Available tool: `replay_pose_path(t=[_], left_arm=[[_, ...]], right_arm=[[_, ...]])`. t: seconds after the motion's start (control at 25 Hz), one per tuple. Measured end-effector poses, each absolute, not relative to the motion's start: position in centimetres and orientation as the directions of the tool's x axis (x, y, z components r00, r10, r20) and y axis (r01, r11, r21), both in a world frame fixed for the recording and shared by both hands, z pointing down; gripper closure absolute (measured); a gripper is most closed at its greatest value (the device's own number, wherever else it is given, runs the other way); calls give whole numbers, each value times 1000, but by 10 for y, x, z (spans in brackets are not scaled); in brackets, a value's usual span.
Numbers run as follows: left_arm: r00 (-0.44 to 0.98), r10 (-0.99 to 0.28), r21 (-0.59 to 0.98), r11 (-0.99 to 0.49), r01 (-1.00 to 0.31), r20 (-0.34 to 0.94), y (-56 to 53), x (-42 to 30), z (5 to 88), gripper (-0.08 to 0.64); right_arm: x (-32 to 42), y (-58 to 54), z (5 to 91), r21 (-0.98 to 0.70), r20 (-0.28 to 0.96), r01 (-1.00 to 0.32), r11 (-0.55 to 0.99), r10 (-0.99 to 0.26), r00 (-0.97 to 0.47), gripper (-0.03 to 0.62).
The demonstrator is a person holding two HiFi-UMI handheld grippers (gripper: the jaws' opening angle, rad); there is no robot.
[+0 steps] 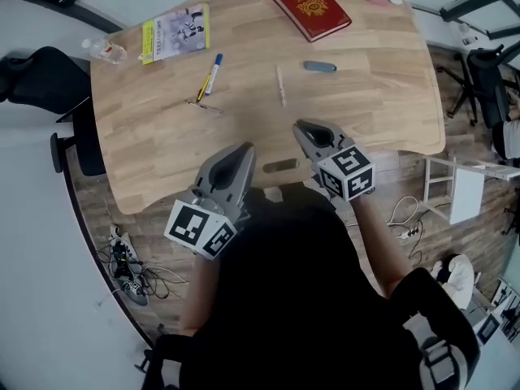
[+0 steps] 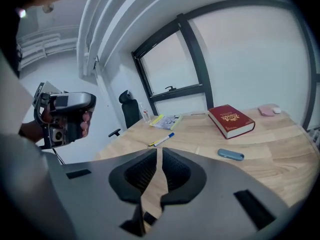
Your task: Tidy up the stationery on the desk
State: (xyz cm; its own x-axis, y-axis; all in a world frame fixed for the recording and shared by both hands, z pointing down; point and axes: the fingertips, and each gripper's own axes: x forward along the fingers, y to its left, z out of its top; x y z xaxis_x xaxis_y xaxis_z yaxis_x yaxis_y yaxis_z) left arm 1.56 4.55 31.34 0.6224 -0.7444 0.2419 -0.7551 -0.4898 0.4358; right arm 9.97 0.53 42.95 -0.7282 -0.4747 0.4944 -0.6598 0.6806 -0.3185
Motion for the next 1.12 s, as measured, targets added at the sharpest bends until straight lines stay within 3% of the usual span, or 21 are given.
replay_pose_path(t=[0.24, 0.72, 1.12], left_arm=[[565, -779, 465, -407, -786, 273, 31, 35, 340, 525], [595, -755, 476, -431, -767, 274, 15, 62, 343, 525], [579, -757, 493, -395, -775, 304, 5, 63, 366, 525]], right_arm=[[134, -36, 462, -265, 537, -643, 719, -443, -717, 519], [167, -93, 538, -72, 676, -598, 798, -402, -617, 420], [181, -148, 599, 15, 752, -532, 847, -360, -552, 387]])
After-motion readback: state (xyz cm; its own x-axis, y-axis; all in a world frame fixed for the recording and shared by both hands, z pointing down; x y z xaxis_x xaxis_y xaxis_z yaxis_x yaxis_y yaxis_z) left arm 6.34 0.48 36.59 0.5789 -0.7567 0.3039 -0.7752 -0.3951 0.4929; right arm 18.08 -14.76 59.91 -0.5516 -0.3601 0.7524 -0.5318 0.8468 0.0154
